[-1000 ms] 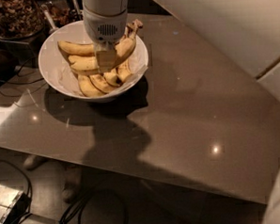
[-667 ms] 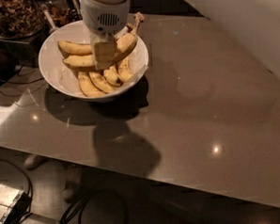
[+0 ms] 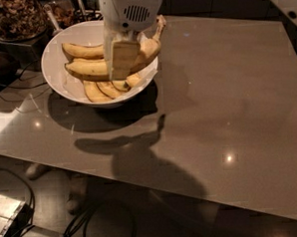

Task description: Pick banana from white bowl

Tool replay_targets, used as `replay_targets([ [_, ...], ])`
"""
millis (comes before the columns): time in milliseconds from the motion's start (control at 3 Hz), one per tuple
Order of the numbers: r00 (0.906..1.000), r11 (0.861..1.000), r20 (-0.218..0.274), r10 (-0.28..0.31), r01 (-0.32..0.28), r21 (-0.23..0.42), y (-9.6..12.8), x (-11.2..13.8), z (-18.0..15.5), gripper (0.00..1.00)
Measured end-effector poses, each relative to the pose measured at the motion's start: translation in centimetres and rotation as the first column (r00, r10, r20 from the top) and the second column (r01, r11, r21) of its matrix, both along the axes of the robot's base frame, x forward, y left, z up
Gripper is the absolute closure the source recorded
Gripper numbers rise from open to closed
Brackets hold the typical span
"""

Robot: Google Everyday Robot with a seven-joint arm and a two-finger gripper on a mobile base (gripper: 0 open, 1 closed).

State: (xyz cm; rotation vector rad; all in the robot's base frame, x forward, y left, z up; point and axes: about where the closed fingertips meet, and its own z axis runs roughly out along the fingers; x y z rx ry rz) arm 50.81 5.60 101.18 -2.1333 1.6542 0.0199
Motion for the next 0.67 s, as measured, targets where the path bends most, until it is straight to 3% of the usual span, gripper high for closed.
replay_targets([
  [333, 0.9991, 0.999, -0.042, 0.003, -0.001, 0.036, -1.38, -2.19, -0.42, 1.00],
  [667, 0.9989, 0.999, -0.046, 0.002, 0.000, 0.043, -1.48, -2.39, -0.36, 1.00],
])
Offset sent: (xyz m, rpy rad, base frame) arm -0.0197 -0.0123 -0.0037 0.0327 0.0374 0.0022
